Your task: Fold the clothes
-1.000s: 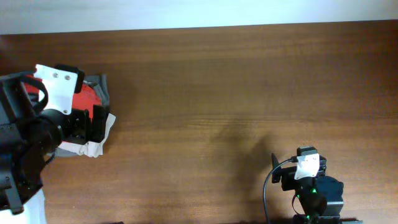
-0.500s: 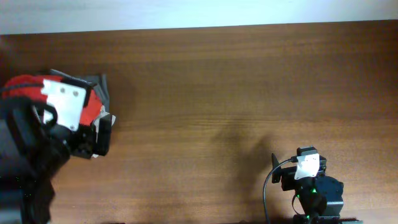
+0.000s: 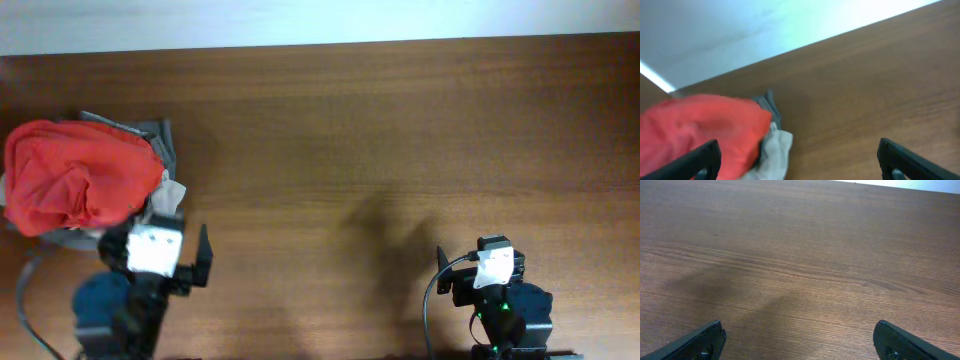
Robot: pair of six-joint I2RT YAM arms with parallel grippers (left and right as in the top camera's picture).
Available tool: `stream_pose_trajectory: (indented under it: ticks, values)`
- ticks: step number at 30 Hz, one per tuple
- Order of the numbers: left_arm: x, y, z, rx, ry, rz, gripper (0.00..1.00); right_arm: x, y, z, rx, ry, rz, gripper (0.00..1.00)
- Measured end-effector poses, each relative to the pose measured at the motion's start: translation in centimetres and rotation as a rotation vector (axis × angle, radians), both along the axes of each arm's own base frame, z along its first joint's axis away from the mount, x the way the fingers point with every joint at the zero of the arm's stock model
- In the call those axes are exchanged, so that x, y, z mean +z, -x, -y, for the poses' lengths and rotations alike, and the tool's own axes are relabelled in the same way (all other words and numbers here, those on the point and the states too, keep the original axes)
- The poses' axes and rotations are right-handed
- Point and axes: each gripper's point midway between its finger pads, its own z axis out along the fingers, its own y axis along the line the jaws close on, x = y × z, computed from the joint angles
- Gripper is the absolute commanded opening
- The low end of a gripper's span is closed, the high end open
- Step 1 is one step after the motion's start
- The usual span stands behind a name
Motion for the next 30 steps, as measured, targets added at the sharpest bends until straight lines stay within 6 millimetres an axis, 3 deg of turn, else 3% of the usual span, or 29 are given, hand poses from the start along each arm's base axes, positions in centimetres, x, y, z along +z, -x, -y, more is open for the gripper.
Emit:
stream_pose_trajectory:
  ticks: [7,17,30]
  values:
    - [-6.5,1.4,0.4,-0.005,0.048,0.032,1.00,0.0,0.0,0.0,0.000,-0.001,0.001,0.99]
    - [-10.7,0.2,2.1,-0.076,0.084,0.099,0.99,0.0,0.0,0.0,0.000,0.000,0.001,0.99]
    - [-11.2,-0.1,2.3,-0.072,0.119,0.105,0.99,0.0,0.0,0.0,0.000,0.000,0.001,0.99]
